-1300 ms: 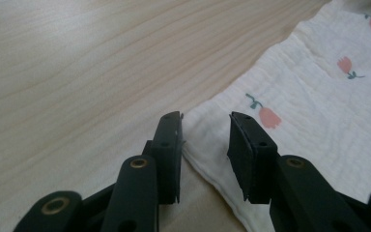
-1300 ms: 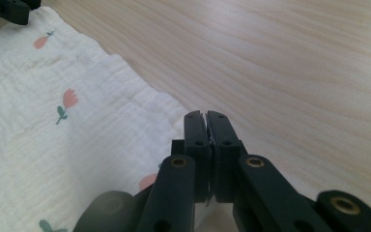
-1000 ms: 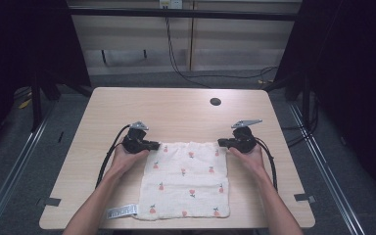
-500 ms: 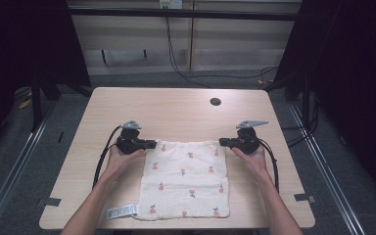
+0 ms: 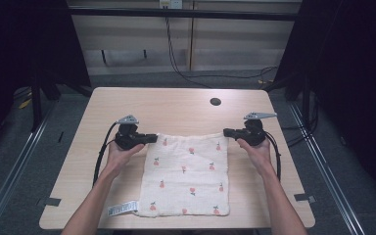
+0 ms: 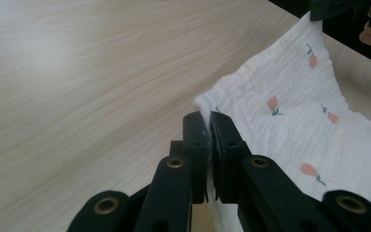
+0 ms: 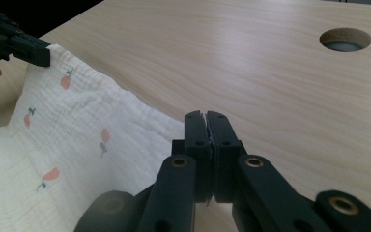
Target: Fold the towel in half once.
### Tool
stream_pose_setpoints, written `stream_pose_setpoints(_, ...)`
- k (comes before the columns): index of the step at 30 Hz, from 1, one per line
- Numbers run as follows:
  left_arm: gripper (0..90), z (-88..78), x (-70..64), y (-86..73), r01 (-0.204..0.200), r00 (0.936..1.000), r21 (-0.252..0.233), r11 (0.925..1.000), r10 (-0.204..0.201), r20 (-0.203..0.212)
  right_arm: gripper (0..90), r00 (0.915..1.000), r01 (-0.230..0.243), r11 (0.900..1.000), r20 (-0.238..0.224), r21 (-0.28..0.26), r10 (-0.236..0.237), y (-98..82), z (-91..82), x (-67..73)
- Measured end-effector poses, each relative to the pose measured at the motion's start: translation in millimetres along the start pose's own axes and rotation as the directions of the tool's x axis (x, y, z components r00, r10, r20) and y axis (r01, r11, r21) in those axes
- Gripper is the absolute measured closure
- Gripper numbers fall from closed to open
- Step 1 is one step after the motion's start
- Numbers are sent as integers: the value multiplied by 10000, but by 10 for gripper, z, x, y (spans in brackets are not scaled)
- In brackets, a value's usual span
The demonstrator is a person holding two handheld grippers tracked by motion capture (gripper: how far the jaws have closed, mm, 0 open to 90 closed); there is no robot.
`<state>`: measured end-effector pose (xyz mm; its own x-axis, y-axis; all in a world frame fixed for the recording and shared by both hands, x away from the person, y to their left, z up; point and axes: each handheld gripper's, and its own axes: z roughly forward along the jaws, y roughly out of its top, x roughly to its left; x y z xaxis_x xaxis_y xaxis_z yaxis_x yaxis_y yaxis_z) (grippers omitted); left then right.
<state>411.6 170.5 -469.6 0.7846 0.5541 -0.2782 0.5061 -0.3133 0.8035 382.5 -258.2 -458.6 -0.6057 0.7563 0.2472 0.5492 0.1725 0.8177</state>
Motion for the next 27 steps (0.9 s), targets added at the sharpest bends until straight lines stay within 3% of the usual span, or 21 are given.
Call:
stream_pose_setpoints(7,859,-58,10,74,-286,9992,-146,9995,282,-300,885,9994,283,9996,175,51,-283,123,-37,12)
stream_pose_setpoints(11,861,-107,1,147,-369,9991,-414,9985,361,-207,885,9989,366,9993,280,-43,-365,183,-88,10)
stream_pose_setpoints(13,862,-197,-26,209,-440,9990,-632,9970,438,-49,885,9994,321,9987,174,-390,-315,235,-163,15)
stream_pose_setpoints(16,863,-262,-91,184,-712,9975,-508,9962,712,-26,885,9997,228,9988,141,-427,-222,232,-205,34)
stream_pose_setpoints(23,863,-344,-151,113,-809,9967,-501,9955,813,70,885,9992,366,9985,-145,-410,-372,142,-285,133)
stream_pose_setpoints(27,864,-353,-247,94,-1174,9930,-389,9923,1177,45,885,9983,497,9978,-274,-439,-509,131,-317,185)
